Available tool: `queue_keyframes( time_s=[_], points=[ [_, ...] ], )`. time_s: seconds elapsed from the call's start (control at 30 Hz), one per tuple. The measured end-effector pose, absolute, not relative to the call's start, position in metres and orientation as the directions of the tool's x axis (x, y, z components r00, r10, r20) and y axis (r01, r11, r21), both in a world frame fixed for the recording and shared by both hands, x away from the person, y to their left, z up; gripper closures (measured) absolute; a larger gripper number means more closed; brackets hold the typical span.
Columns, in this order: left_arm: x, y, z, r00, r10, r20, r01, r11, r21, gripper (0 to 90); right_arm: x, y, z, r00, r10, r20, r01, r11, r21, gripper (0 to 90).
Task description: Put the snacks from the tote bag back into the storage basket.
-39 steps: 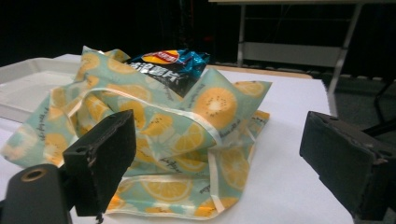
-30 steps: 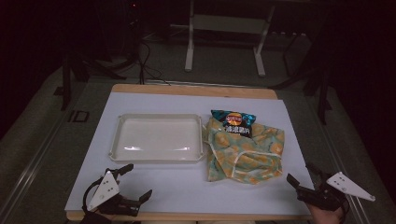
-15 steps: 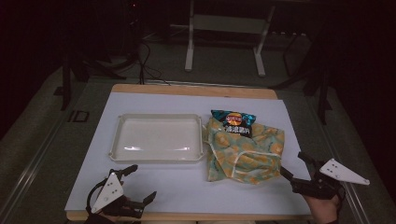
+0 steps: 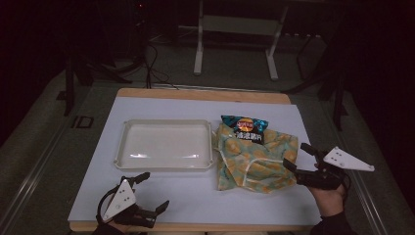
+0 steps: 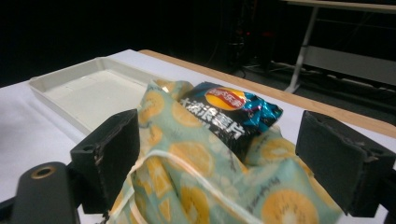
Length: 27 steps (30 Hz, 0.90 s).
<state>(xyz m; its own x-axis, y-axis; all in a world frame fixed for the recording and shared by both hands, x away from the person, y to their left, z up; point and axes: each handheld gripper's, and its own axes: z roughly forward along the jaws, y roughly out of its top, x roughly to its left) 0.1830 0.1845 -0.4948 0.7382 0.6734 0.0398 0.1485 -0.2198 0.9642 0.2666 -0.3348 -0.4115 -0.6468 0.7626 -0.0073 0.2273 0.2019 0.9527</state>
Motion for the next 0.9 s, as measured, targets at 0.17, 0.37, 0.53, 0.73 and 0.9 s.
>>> queue_keyframes(
  time_s=[0.17,0.37,0.53,0.73,0.9],
  points=[
    [0.184,0.187,-0.494,0.732,0.68,0.047,0.142,-0.219,0.965,0.1,0.283,-0.327,-0.399,-0.644,0.764,-0.034,0.204,0.215,0.955,17.7],
    [0.184,0.188,-0.495,0.734,0.678,0.045,0.143,-0.22,0.965,0.1,0.306,-0.321,-0.387,-0.641,0.767,-0.04,0.192,0.211,0.959,17.8],
    [0.183,0.186,-0.495,0.74,0.67,0.052,0.143,-0.233,0.962,0.1,0.335,-0.316,-0.382,-0.648,0.761,-0.034,0.211,0.223,0.952,20.2],
    [0.184,0.186,-0.495,0.741,0.669,0.051,0.143,-0.232,0.962,0.1,0.363,-0.31,-0.38,-0.657,0.753,-0.036,0.235,0.251,0.939,24.1],
    [0.184,0.186,-0.496,0.744,0.667,0.052,0.144,-0.236,0.961,0.1,0.386,-0.303,-0.385,-0.665,0.747,-0.016,0.274,0.264,0.925,25.7]
  ],
)
